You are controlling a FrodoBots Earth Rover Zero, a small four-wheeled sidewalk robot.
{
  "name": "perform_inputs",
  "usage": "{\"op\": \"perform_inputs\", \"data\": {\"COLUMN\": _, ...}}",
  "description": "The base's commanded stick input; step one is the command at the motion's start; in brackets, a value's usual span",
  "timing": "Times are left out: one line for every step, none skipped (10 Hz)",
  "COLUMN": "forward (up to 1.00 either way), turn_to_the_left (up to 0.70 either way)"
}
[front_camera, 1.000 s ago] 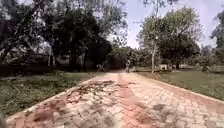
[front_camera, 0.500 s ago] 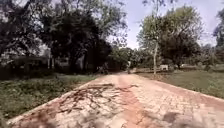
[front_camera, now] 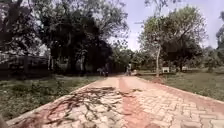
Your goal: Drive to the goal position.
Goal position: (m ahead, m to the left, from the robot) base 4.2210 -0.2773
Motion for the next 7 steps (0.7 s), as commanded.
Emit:
{"op": "perform_inputs", "data": {"forward": 0.7, "turn_to_the_left": 0.0}}
{"op": "perform_inputs", "data": {"forward": 0.7, "turn_to_the_left": -0.16}}
{"op": "perform_inputs", "data": {"forward": 0.7, "turn_to_the_left": -0.35}}
{"op": "perform_inputs", "data": {"forward": 0.7, "turn_to_the_left": -0.35}}
{"op": "perform_inputs", "data": {"forward": 0.7, "turn_to_the_left": -0.35}}
{"op": "perform_inputs", "data": {"forward": 0.7, "turn_to_the_left": -0.22}}
{"op": "perform_inputs", "data": {"forward": 0.7, "turn_to_the_left": 0.0}}
